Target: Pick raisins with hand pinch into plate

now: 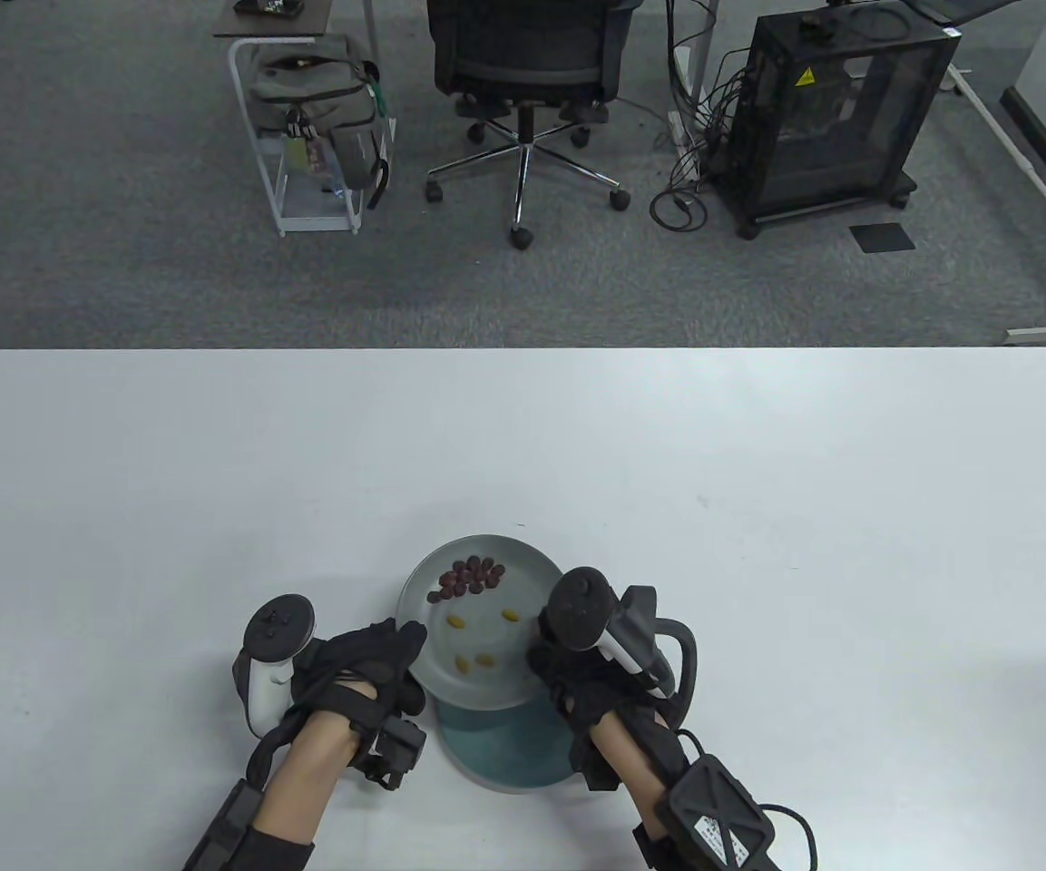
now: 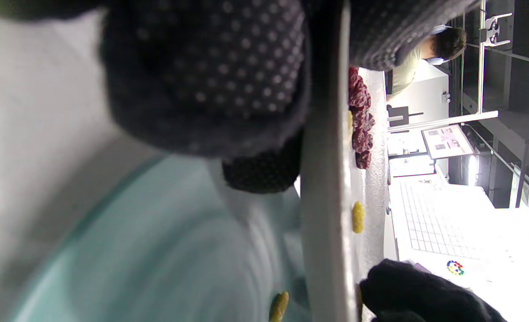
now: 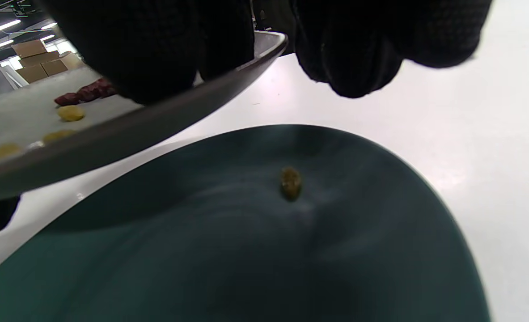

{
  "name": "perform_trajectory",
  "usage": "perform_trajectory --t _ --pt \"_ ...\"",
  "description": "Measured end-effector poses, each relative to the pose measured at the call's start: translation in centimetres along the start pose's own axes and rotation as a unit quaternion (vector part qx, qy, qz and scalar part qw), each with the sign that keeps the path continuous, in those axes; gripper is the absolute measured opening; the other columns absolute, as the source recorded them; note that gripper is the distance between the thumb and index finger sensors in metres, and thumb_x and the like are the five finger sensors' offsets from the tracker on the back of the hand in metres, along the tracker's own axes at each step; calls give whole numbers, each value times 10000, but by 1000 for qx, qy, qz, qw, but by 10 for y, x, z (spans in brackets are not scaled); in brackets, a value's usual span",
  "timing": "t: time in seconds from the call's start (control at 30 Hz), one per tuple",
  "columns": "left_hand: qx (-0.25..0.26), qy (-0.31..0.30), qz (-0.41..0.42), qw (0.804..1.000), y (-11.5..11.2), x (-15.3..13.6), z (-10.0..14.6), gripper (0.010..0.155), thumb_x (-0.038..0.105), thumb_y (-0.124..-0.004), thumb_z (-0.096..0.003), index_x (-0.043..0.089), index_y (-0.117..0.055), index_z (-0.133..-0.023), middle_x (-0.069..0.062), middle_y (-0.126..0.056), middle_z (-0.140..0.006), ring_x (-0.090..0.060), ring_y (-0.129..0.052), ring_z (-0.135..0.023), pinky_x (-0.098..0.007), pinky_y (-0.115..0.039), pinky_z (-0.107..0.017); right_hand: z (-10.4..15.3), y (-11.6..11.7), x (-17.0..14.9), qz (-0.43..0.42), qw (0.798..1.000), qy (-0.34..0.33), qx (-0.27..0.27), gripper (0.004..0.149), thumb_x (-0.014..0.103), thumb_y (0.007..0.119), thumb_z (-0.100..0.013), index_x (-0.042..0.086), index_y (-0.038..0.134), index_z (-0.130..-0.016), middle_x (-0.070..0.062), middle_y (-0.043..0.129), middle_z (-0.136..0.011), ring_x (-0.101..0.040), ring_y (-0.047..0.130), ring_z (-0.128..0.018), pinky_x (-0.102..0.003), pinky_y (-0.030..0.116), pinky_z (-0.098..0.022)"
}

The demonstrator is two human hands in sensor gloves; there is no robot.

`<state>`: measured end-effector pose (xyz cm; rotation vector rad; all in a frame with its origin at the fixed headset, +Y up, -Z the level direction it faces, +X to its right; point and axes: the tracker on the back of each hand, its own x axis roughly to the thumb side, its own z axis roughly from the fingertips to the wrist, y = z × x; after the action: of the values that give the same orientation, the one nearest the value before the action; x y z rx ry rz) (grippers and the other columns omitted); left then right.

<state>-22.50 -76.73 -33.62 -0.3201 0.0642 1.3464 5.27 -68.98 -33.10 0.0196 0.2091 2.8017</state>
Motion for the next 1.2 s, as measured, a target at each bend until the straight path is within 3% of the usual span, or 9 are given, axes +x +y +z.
perform_trajectory --t 0.73,1.2 --pt "-19 4 -3 1000 -7 0 0 507 347 -788 -499 -72 -804 -783 -176 -1118 -537 -212 -1059 -148 -380 -844 -130 -2 7 9 59 998 16 -9 502 420 983 -396 189 862 -824 -302 786 -975 -436 867 -710 -476 802 -448" --pt "-23 5 -5 1000 -8 0 0 508 348 -789 -499 -74 -804 -782 -176 -1120 -533 -209 -1058 -147 -378 -844 -125 -3 12 12 93 995 1 -33 503 424 960 -400 104 867 -777 -281 829 -940 -418 882 -677 -437 811 -421"
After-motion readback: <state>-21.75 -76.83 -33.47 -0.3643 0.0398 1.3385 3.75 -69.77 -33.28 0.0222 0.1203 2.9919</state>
